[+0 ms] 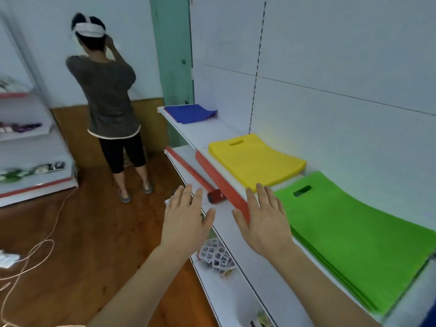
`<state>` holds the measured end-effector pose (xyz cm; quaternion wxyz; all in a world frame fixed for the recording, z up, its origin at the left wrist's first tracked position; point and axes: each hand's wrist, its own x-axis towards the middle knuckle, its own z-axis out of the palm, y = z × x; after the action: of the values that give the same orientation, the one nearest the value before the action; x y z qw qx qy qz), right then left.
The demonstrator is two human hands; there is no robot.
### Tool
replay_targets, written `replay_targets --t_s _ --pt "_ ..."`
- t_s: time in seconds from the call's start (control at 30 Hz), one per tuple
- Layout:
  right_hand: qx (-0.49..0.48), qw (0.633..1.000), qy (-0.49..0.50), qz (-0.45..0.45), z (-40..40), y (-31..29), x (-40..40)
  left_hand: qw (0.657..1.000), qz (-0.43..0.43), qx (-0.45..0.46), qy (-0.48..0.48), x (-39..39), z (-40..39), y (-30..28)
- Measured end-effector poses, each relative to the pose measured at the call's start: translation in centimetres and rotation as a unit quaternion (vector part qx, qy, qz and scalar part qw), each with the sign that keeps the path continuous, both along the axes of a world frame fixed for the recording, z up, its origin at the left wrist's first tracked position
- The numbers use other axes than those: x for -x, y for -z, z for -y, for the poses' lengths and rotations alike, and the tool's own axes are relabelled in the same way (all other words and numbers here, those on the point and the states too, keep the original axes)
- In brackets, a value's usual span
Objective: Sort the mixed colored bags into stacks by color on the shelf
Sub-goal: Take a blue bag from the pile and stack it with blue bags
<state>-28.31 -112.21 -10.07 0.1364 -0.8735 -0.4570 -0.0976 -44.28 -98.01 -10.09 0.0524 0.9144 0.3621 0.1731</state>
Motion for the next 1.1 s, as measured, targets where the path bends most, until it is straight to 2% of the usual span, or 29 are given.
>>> replay_targets --t_s 0.27,0.6,0.87,1.1 --pt "0.027 0.999 -0.034 0.021 -15.2 -0.7 -1.2 0.999 0.016 -0.01 -0.05 -0.3 -13.8 0.4" --pt "0.029 0.999 0.015 0.015 -31.3 -0.5 -2.8 1.0 0.014 -0.015 -0.015 -2.3 -32.1 -0.9" --pt "0.055 0.997 0.062 0.008 -41.7 0.8 -7.5 1.0 0.002 -0.02 0.021 -7.2 -43.7 0.5" --pt "0.038 0.997 0.065 -0.016 -52.9 0.7 -13.2 0.999 -0.018 -0.025 0.029 -13.2 -54.7 1.0"
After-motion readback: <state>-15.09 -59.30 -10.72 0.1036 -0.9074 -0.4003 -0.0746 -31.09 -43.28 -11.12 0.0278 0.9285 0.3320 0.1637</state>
